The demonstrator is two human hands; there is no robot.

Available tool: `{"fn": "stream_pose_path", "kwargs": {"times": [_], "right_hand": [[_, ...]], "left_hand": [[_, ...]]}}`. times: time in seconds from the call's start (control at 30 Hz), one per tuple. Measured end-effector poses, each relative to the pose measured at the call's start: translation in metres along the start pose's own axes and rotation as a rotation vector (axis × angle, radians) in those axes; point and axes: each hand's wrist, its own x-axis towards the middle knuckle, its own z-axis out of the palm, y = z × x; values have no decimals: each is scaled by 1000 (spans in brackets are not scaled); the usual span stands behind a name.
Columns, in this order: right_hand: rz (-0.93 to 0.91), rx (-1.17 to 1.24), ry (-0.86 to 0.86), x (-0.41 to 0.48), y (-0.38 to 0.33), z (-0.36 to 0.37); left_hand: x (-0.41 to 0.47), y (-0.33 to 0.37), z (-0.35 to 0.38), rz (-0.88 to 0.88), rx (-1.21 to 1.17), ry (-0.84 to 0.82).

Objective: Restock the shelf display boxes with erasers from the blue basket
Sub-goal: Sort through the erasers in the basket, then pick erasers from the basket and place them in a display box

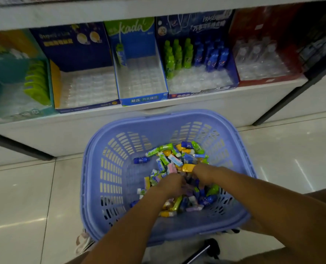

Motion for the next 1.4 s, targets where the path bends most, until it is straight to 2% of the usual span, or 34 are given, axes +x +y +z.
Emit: {"fn": "stream_pose_path", "kwargs": {"times": [0.1, 0.2, 0.23, 0.27, 0.4, 0.5, 0.67, 0.77, 0.83, 0.9, 1.03, 1.1, 1.23, 1.3, 1.4], "right_hand": [[6, 240, 111, -3, 10, -15], [-39, 713, 147, -11, 11, -26], [-47, 785, 133, -12, 11, -28], [-41, 755, 105, -12, 10, -28], [-48, 87, -116, -10, 7, -8], [-105, -191, -247, -6, 4, 13], [-148, -321, -222, -3, -2, 22], [-130, -295, -230, -7, -1, 12], [-135, -140, -186, -15, 7, -8], [-170, 142, -44, -29, 20, -35], [-316, 625, 256, -70, 40, -89], [-400, 788, 328, -88, 44, -108], [-496, 996, 477, -112, 48, -130], [-486, 1116, 614, -121, 50, -138], [-456, 1212, 719, -132, 49, -148]], "left_hand": [[6, 2, -1, -11, -206, 103], [10, 5, -10, -36, -346, 139], [11, 3, -14, -51, -379, 147], [11, 1, -18, -73, -381, 150], [8, -10, -30, -194, -334, 72], [4, -8, -39, -248, -451, 4], [-3, 4, -51, -291, -522, -87], [-6, 12, -59, -243, -561, -99], [-8, 15, -66, -212, -603, -92], [-9, 17, -74, -177, -678, -91], [-17, 33, -96, -1, -1039, -194], [-22, 45, -110, 82, -1139, -187], [-31, 71, -133, 184, -1160, 23], [-33, 82, -141, 232, -1179, 134], [-32, 96, -150, 289, -1133, 268]]}}
